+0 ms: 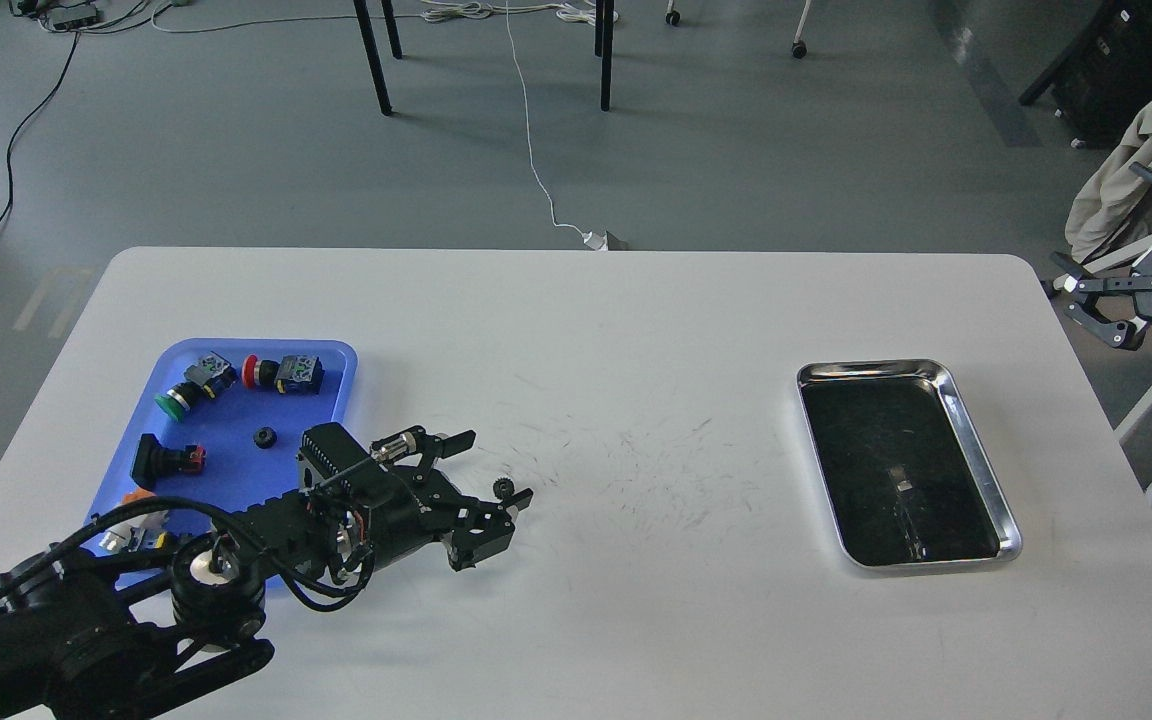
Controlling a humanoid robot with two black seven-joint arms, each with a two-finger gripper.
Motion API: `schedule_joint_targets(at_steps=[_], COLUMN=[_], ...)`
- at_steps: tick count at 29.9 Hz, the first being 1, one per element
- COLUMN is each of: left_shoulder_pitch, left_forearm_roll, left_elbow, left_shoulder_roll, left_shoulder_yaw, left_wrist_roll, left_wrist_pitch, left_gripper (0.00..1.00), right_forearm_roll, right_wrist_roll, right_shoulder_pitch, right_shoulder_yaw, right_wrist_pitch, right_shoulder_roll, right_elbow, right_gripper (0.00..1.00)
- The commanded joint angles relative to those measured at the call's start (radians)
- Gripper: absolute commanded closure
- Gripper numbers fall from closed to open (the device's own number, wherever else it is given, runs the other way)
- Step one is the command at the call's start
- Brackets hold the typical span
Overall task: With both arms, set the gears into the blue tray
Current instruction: 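Reach the left gripper to the black part on the table and grasp it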
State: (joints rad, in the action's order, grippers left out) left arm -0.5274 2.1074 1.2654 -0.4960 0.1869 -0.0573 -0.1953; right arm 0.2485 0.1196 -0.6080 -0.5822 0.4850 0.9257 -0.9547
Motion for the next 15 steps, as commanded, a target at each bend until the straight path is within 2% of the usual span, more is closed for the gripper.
schedule_joint_targets(at_steps=[1, 4, 11, 14, 15], left_shoulder_pitch=[0.001, 0.023, 0.035, 0.035, 0.035], left_forearm_roll=[0.000, 0.000, 0.019, 0.026, 0.026], left_elbow=[-0.034, -0.055, -0.063, -0.063, -0.064], left_shoulder_roll=[0.022, 0.024, 0.025, 0.033, 0.036], left_shoulder_yaw=[-0.004, -0.007, -0.009, -0.006, -0.006], left_wrist_roll=[-0.002, -0.003, -0.003, -0.004, -0.006], left_wrist_pitch=[-0.001, -0.001, -0.001, -0.004, -0.007], left_gripper=[0.07, 0.16, 0.47, 0.53, 0.58], right_forearm_roll=[0.000, 0.000, -0.002, -0.001, 0.000], right_wrist_roll=[0.000, 0.000, 0.000, 0.000, 0.000], right_shoulder_pitch=[-0.001, -0.001, 0.001, 0.001, 0.001], right_shoulder_yaw=[-0.002, -0.002, -0.001, -0.001, -0.001], right_wrist_pitch=[0.000, 0.000, 0.001, 0.000, 0.001], right_shoulder_roll=[0.004, 0.005, 0.008, 0.008, 0.008], right_elbow=[-0.001, -0.001, -0.001, -0.001, -0.001], right_gripper=[0.04, 0.04, 0.04, 0.04, 0.04])
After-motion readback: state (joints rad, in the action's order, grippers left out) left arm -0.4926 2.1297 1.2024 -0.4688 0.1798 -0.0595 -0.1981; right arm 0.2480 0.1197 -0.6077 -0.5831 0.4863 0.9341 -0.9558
